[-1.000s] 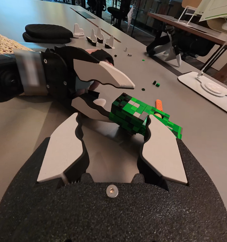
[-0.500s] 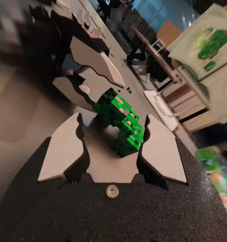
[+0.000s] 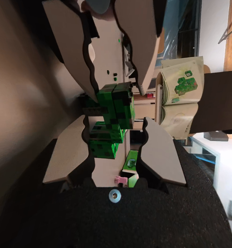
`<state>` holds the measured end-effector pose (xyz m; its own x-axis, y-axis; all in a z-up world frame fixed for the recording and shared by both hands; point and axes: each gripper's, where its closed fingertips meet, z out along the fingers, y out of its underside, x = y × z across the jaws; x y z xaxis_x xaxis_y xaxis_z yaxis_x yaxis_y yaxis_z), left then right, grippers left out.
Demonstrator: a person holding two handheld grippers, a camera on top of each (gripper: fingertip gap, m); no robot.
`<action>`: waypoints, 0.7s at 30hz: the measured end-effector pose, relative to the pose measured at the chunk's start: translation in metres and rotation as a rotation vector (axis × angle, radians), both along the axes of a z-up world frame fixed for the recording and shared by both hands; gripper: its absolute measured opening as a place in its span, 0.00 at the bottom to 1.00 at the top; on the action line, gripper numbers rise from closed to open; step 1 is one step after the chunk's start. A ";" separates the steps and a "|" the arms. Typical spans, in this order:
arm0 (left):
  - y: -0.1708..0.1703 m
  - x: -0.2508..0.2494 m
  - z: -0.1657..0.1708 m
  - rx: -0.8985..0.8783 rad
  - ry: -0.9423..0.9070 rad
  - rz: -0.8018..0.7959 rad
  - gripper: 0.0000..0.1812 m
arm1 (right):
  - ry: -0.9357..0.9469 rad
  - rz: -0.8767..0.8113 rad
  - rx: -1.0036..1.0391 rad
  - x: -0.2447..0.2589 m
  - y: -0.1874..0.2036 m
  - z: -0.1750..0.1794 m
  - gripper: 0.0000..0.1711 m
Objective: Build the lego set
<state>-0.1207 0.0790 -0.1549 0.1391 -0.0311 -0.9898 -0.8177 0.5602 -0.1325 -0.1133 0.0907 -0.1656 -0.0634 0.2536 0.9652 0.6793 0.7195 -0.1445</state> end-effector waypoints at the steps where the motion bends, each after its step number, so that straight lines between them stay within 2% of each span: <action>1: 0.000 0.000 0.000 0.001 0.001 -0.001 0.29 | -0.009 0.001 0.018 -0.001 0.001 0.000 0.44; 9: 0.000 0.000 0.000 0.009 0.005 0.002 0.27 | -0.031 -0.013 0.092 -0.007 0.008 0.000 0.38; 15: 0.000 0.000 0.001 0.018 0.010 0.000 0.23 | -0.020 -0.035 0.158 -0.006 0.010 0.006 0.24; 21: 0.000 -0.001 0.002 0.026 0.017 0.008 0.23 | -0.026 -0.048 0.187 -0.006 0.011 0.007 0.23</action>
<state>-0.1217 0.0790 -0.1527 0.1222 -0.0038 -0.9925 -0.8244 0.5564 -0.1036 -0.1192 0.1017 -0.1585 -0.0809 0.0734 0.9940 0.7154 0.6987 0.0066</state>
